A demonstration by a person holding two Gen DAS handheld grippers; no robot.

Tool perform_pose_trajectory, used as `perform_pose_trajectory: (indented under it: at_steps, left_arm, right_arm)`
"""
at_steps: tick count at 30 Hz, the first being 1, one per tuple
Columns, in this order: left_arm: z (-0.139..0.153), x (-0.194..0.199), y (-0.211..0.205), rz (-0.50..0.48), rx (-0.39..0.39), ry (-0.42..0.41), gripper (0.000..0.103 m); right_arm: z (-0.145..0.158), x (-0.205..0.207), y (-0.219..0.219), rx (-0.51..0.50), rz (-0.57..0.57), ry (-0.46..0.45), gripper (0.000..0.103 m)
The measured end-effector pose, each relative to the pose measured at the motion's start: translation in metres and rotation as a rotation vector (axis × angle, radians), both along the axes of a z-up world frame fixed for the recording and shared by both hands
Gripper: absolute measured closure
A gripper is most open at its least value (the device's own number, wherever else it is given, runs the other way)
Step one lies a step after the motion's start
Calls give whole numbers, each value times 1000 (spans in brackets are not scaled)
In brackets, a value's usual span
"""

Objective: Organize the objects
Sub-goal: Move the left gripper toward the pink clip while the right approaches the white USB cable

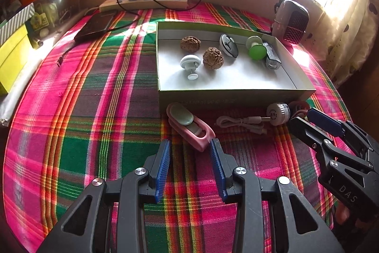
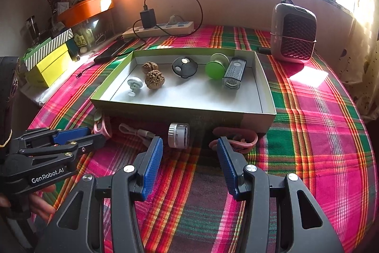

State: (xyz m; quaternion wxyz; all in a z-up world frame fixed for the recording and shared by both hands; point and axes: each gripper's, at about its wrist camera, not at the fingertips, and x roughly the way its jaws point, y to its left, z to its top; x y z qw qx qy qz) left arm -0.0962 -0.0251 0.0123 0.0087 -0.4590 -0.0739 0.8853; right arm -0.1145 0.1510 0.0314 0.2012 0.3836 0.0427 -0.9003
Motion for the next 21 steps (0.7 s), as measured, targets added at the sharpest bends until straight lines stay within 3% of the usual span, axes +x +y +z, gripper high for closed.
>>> perform_pose_trajectory:
  at_steps: [15,21]
  left_arm:
    - [2,15,-30,65,17,10,70]
    - [4,7,-31,84,76,4,70]
  right_arm:
    - [-2,6,-21,35,72,0,54]
    - [-1,7,-35,63,135,11,54]
